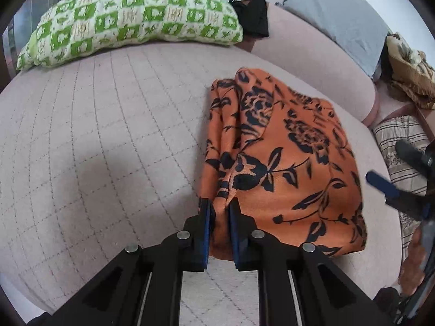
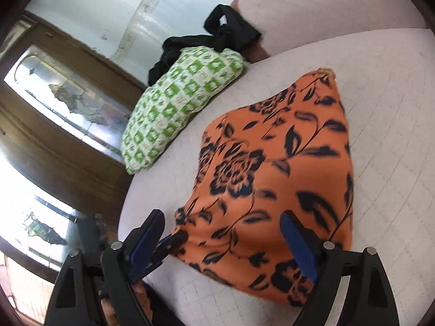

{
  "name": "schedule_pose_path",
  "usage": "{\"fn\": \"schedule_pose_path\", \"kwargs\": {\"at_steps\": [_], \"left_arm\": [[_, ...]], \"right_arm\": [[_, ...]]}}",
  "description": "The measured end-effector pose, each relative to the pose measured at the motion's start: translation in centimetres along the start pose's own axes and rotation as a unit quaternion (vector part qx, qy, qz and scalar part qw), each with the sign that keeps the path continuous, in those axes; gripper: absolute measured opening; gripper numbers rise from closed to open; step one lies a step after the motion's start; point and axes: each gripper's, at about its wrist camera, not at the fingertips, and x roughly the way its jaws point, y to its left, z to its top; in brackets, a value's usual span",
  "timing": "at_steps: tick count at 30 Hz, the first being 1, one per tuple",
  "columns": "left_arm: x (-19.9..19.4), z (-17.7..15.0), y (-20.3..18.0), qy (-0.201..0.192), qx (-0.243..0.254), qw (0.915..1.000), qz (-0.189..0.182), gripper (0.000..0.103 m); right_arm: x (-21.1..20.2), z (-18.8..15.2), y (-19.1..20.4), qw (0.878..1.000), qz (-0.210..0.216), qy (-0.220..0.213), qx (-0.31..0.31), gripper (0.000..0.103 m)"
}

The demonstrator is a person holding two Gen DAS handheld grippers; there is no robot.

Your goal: Fold small clothes

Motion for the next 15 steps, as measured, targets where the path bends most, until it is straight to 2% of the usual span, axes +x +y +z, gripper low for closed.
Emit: {"fn": "schedule_pose_path", "kwargs": {"at_steps": [2,4,5,8,10,12,13,14,15], "left_arm": [[0.5,-0.1,-0.1,0.004,0.002,1.0000,0.004,0.015],[0.4,0.0,-0.2,0.005,-0.001,1.0000,0.001,0.015],[0.3,0.0,-0.1,0.005,-0.003,1.0000,0.000,0.017],[0.3,0.0,0.2,0.009,-0.005,0.9999,-0.003,0.022],[0.0,0.1,0.1,0.012,-0.010,0.9999,-0.005,0.027],[-0.7,0.5,0.2,0.009,-0.014,0.9996,-0.021,0.028],[-1.4,0.7,0.3,0.004,-0.017,0.9994,-0.032,0.031],[-2.1,1.2,0.3,-0.003,-0.019,0.9989,-0.044,0.041],[-2.6,1.7,0.2,-0.008,-0.020,0.9984,-0.053,0.046]], "right_arm": [[0.9,0.4,-0.5,1.000,0.000,0.003,0.009,0.089],[3.5,0.6,-2.1,0.997,-0.009,0.061,0.037,0.089],[3.7,0.4,-2.7,0.997,-0.012,0.062,0.052,0.089],[2.3,0.4,-1.9,0.999,0.006,0.031,0.034,0.089],[0.9,0.3,-1.8,1.000,0.006,0.005,0.031,0.089],[-0.3,0.1,-2.4,0.999,-0.002,-0.014,0.035,0.089],[-0.9,-0.1,-2.9,0.999,-0.010,-0.023,0.038,0.089],[-1.3,-0.1,-3.3,0.999,-0.014,-0.029,0.041,0.089],[-1.8,-0.2,-3.8,0.998,-0.013,-0.033,0.043,0.089]]}}
